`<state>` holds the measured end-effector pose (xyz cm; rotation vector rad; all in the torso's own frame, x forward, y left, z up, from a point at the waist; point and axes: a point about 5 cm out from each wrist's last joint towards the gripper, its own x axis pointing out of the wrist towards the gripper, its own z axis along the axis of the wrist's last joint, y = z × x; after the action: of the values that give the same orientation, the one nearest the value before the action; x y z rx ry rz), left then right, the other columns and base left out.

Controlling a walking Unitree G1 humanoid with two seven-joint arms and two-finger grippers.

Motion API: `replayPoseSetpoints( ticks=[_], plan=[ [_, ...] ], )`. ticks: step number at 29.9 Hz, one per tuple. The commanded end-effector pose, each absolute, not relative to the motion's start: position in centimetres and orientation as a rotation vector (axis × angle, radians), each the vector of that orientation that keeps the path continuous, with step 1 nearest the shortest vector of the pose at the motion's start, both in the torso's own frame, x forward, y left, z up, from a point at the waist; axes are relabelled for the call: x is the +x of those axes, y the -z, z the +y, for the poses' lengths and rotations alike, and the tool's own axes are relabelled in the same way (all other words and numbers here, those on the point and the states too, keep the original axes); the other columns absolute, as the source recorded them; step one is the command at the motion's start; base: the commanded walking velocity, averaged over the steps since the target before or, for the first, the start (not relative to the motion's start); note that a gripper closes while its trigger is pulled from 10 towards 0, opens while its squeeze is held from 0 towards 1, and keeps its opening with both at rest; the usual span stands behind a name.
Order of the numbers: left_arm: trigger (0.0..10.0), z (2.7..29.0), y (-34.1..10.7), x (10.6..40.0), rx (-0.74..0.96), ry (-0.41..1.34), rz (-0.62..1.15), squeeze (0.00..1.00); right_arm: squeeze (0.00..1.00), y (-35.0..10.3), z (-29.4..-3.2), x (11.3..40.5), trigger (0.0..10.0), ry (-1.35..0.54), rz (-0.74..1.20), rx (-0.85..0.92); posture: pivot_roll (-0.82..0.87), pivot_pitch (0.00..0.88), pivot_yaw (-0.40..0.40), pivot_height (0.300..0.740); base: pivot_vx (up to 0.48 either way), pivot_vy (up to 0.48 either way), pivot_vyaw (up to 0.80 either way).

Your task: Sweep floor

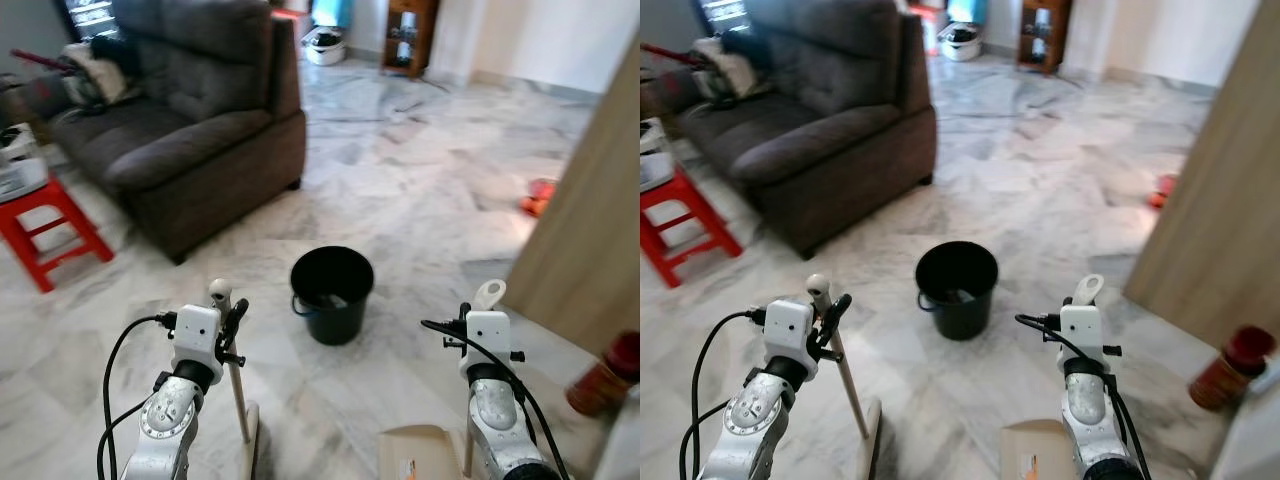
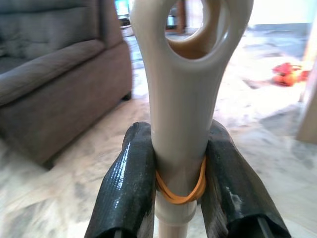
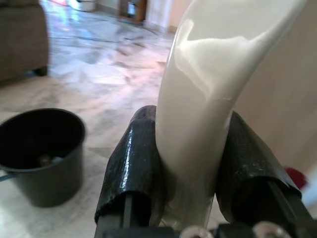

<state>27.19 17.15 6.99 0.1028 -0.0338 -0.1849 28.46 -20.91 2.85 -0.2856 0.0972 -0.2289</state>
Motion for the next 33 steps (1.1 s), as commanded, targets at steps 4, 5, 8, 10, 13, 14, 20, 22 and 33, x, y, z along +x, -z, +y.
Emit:
replayPoseSetpoints(
  ticks=[4,5,8,10,13,14,20,22,33],
  plan=[
    [10.0,17.44,-8.24,27.73,0.111,0.173,-0.083,0.00,0.00,-2.97,-20.60,28.76,10.0,0.224,0.099,-0.287,0.06,0.019,0.078,0.740,0.000,0.000,-0.80],
    [10.0,17.44,-8.25,27.74,0.111,0.173,-0.084,0.00,0.00,-2.96,-20.60,28.76,10.0,0.224,0.100,-0.287,0.06,0.019,0.078,0.740,0.000,0.000,-0.80],
    [10.0,17.47,-8.26,27.78,0.118,0.172,-0.082,0.00,0.00,-2.93,-20.60,28.76,10.0,0.225,0.103,-0.288,0.06,0.021,0.077,0.740,0.000,0.000,-0.80],
    [10.0,17.50,-8.29,27.83,0.141,0.172,-0.080,0.00,0.00,-2.88,-20.55,28.75,10.0,0.224,0.106,-0.289,0.07,0.021,0.075,0.740,0.000,0.000,-0.80],
    [10.0,17.50,-8.28,27.87,0.153,0.172,-0.078,0.00,0.00,-2.86,-20.47,28.79,10.0,0.221,0.108,-0.289,0.07,0.021,0.074,0.740,0.000,0.000,-0.80],
    [10.0,17.48,-8.28,27.90,0.158,0.171,-0.077,0.00,0.00,-2.88,-20.41,28.85,10.0,0.219,0.110,-0.290,0.07,0.023,0.073,0.740,0.000,-0.266,-0.80],
    [10.0,17.47,-8.26,27.90,0.149,0.163,-0.076,0.00,0.00,-2.96,-20.35,29.01,10.0,0.216,0.111,-0.289,0.07,0.024,0.072,0.740,0.000,-0.218,-0.80],
    [10.0,17.46,-8.25,27.90,0.148,0.162,-0.076,0.00,0.00,-2.96,-20.34,29.02,10.0,0.215,0.111,-0.290,0.07,0.026,0.071,0.740,0.000,0.000,-0.80],
    [10.0,17.41,-8.26,27.94,0.147,0.162,-0.076,0.00,0.00,-2.89,-20.35,29.01,10.0,0.215,0.117,-0.291,0.07,0.025,0.072,0.740,0.000,0.000,-0.80]
  ],
)
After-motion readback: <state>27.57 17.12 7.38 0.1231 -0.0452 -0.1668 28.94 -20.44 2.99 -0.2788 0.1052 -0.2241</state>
